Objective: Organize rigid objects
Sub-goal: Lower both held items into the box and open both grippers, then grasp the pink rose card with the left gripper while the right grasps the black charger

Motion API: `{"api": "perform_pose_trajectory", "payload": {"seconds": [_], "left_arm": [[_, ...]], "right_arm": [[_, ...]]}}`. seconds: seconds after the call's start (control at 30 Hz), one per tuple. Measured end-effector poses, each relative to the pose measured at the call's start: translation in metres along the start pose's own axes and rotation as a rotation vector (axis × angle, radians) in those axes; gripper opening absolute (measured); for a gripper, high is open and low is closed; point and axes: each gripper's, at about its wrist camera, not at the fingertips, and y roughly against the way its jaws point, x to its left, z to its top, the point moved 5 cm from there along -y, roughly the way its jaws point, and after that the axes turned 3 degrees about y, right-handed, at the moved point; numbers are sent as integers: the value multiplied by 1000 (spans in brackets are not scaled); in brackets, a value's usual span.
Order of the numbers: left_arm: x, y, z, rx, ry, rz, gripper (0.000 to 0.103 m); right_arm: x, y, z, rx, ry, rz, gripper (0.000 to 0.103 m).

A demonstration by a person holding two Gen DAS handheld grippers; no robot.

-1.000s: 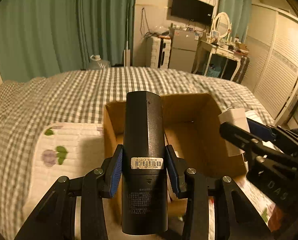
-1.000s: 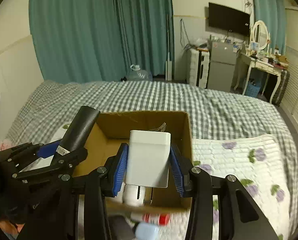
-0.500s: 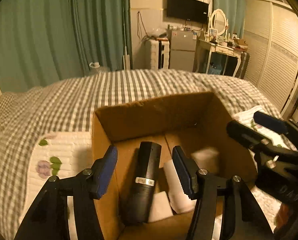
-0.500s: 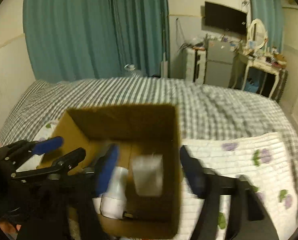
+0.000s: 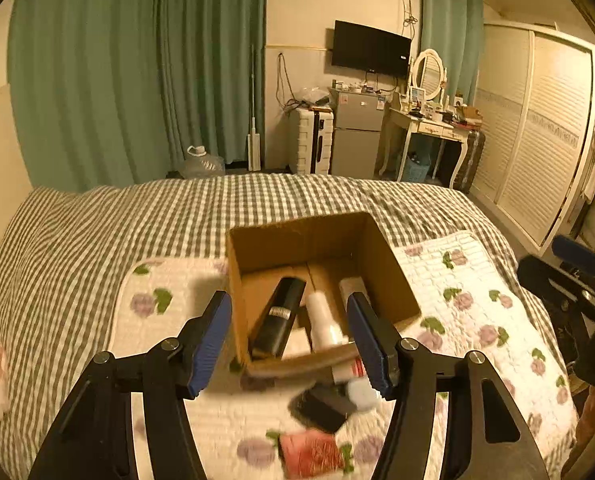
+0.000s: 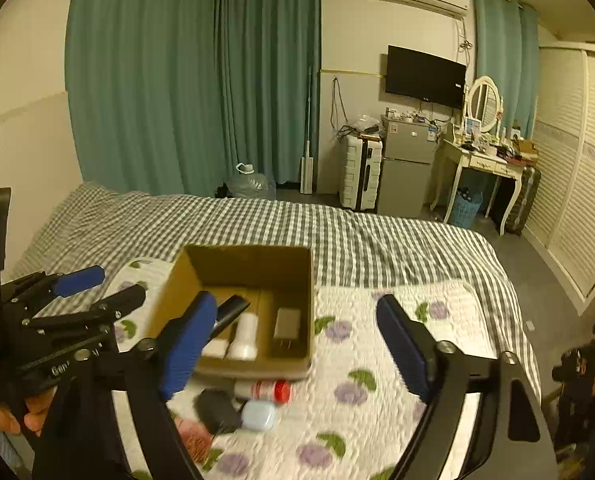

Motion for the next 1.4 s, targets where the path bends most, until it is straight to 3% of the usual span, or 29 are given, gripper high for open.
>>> {"api": "perform_pose_trajectory", "payload": {"seconds": [0.2, 0.4, 0.57, 0.77, 1.0, 1.1, 1.4], "left_arm": [[21, 6, -43, 56, 39, 30, 66], [32, -32, -100, 157, 70, 83, 66], [22, -65, -147, 247, 81, 54, 66], [-2, -112, -197, 413, 100, 14, 66], [-10, -120, -208, 427, 106, -1, 69], [-16, -116, -211, 493, 115, -37, 72], [-29, -140, -213, 498, -22, 40, 73]], "right_arm": [[10, 6, -45, 31, -36, -21, 93], [10, -31, -101, 123, -67, -31, 93], [2, -76, -144, 227, -96, -29, 93], [-12, -104, -162, 257, -136, -53, 93], [-11, -119, -166, 264, -147, -61, 93], [-7, -121, -167, 267, -154, -56, 93], [-6, -112, -165, 258, -168, -53, 93]]}}
